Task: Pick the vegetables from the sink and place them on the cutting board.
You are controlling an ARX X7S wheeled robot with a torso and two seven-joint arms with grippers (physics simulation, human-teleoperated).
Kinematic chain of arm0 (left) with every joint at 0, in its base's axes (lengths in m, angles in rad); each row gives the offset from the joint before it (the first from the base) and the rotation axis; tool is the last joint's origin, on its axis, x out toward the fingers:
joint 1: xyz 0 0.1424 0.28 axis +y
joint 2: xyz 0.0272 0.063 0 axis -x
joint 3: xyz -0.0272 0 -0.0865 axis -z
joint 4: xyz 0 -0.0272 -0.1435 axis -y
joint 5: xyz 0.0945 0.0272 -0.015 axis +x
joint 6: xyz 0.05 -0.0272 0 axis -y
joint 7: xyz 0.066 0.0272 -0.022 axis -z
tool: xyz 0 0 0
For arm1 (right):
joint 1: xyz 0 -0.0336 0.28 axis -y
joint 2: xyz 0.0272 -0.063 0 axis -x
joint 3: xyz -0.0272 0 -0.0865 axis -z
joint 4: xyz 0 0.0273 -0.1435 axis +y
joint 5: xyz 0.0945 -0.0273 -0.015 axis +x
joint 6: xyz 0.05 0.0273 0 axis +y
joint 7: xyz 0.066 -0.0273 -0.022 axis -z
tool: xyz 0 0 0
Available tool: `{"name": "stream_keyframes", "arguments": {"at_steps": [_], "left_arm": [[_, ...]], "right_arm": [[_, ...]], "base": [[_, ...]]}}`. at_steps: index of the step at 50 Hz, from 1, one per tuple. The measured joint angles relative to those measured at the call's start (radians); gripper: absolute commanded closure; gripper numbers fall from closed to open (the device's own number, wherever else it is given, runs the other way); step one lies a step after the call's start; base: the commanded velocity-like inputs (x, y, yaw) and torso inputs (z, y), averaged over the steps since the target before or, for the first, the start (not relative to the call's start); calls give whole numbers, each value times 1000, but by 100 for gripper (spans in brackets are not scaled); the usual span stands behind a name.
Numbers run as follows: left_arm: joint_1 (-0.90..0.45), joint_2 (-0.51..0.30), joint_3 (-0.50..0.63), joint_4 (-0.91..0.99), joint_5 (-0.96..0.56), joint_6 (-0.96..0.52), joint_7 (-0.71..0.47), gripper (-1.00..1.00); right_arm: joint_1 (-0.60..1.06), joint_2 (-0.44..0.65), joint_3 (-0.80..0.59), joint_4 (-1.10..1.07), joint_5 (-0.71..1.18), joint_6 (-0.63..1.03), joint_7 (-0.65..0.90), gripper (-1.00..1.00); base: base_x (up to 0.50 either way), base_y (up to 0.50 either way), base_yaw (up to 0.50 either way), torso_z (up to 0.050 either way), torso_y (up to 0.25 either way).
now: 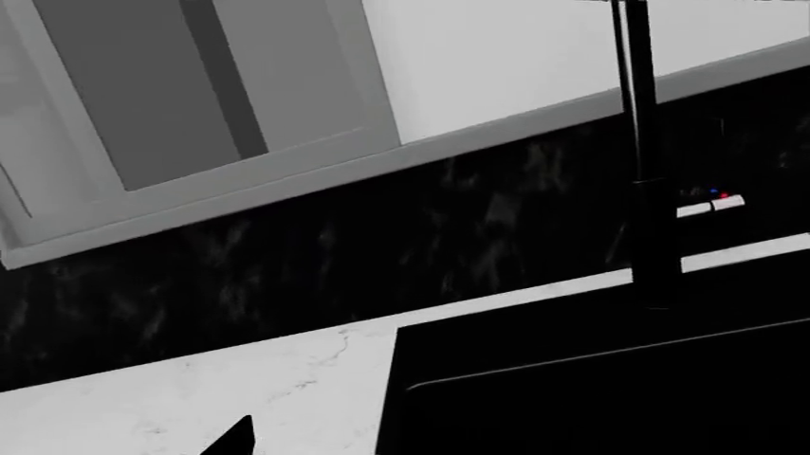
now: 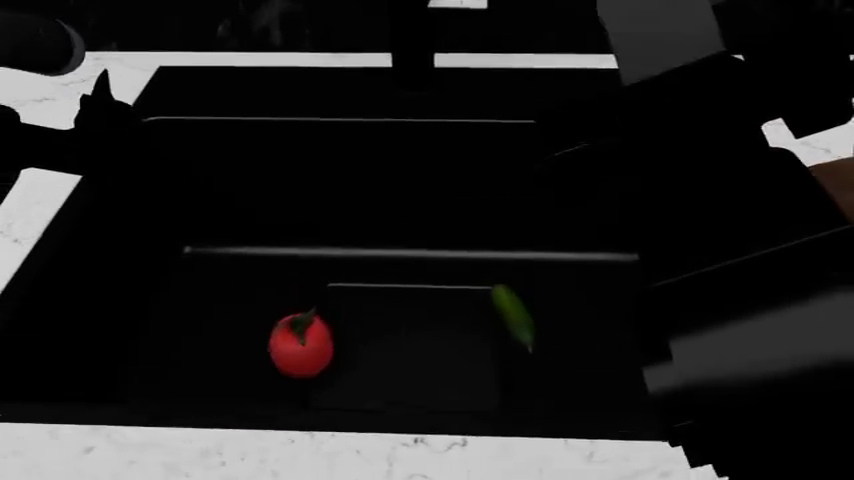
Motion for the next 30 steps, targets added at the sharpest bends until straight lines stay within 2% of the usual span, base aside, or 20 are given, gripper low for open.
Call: {"name": "stream_keyframes", "arguments": {"at_steps": [25,30], "left_arm": [[25,-2,12,-60,-6,19,-4,-100],[31,6,0,-65,-21,38,6,-100]], "right_arm": [[-72,16,3,50,9,-38,2,-100],[-89,16,25,47,15,-30,5,-100]], "base": [[497,0,0,0,1],[0,0,0,0,-33]]}}
